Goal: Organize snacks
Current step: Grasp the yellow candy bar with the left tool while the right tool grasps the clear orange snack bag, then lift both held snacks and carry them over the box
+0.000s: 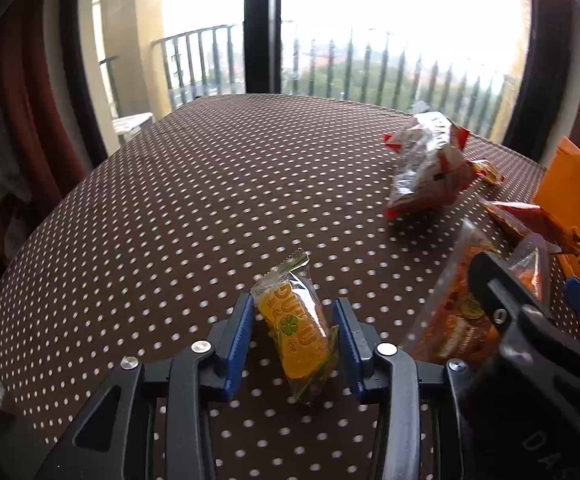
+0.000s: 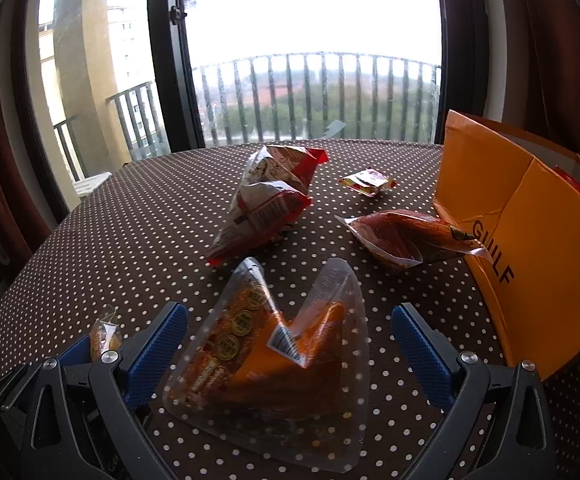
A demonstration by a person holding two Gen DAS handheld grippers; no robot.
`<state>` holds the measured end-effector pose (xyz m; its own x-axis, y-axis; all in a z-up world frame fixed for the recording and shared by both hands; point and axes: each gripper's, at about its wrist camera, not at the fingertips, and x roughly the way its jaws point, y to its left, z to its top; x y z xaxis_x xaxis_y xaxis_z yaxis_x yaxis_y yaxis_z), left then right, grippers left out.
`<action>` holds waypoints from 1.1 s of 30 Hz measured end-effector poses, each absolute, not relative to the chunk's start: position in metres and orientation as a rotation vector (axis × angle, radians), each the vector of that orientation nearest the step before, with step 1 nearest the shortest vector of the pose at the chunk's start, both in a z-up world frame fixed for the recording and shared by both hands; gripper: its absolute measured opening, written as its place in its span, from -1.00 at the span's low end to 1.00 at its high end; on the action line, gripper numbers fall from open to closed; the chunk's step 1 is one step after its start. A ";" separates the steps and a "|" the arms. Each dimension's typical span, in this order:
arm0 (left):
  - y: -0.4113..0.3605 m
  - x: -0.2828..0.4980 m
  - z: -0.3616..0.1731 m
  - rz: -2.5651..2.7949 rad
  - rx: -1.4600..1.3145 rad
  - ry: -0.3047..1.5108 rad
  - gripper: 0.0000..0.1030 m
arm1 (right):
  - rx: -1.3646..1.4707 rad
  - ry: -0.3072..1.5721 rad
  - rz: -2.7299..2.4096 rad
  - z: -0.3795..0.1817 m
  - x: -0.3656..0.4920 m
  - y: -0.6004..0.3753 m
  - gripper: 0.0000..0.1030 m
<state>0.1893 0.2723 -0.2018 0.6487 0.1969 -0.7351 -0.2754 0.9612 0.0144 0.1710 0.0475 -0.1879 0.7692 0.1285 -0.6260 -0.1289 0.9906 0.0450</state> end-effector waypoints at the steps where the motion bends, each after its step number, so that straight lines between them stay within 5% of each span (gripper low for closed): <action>1: 0.269 0.191 -0.202 0.260 -0.092 0.821 -0.23 | 0.003 0.684 0.138 -0.189 0.172 0.046 1.00; 14: 0.255 0.210 -0.204 0.217 0.032 0.823 -0.23 | 0.048 0.837 0.131 -0.210 0.201 0.049 0.96; 21: 0.257 0.202 -0.201 0.189 -0.007 0.827 -0.23 | 0.019 0.841 0.168 -0.207 0.201 0.058 0.40; 33: 0.241 0.190 -0.191 0.123 -0.066 0.831 -0.24 | 0.011 0.849 0.203 -0.194 0.189 0.045 0.18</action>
